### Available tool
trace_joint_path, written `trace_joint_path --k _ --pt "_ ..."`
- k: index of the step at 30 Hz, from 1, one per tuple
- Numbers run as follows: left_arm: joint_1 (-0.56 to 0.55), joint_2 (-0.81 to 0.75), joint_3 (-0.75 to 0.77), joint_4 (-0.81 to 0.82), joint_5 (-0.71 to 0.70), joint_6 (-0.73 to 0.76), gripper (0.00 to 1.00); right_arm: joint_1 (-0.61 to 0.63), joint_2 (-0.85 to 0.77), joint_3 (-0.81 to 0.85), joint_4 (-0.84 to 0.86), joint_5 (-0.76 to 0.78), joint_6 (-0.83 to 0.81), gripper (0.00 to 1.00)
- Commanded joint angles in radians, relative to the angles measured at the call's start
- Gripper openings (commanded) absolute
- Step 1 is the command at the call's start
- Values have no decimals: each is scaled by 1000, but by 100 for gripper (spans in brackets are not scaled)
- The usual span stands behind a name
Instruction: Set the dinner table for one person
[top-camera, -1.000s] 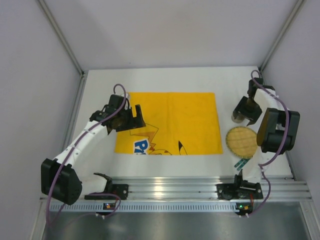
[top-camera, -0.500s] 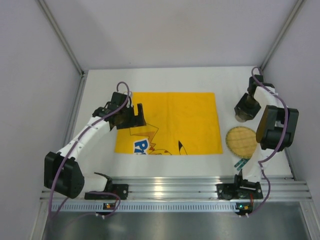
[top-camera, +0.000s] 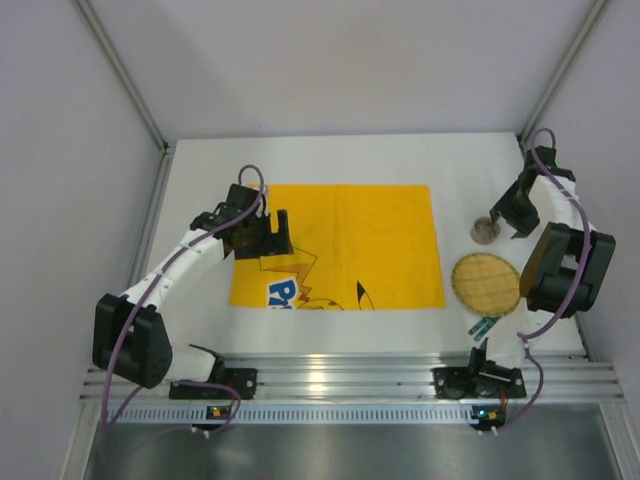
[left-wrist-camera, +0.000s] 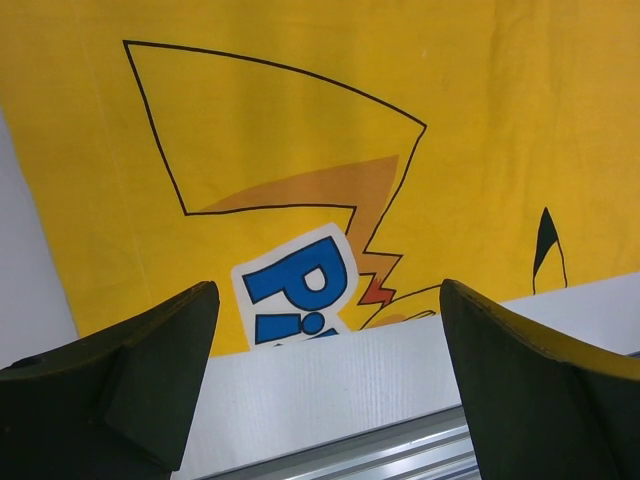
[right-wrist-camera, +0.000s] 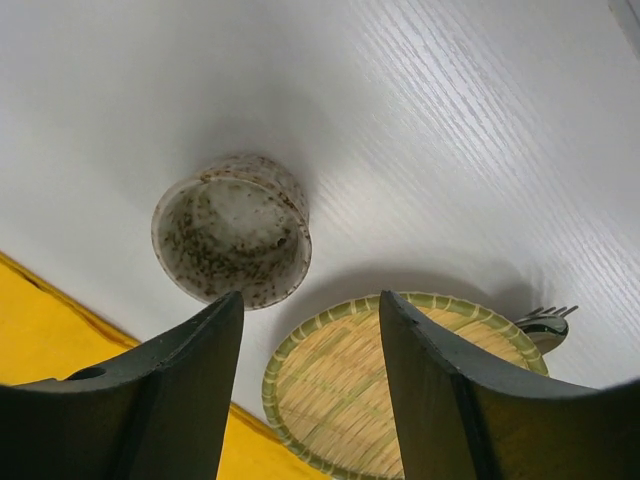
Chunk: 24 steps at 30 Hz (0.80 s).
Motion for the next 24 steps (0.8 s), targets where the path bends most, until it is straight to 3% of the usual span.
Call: trace_joint_path --k 1,9,12,13,16,24 --pt "4 15 47 27 21 21 97 -6 54 1 30 11 -8 57" --pt "6 15 35 20 11 19 97 -4 160 41 36 14 3 47" --pt "6 7 20 22 11 13 97 -6 184 30 44 15 6 33" --pt "6 3 17 24 11 11 97 -2 191 28 45 14 3 19" --pt "6 -5 12 24 8 11 96 8 177 33 44 5 0 0" --pt "6 4 17 34 11 8 97 200 83 169 4 -21 15 0"
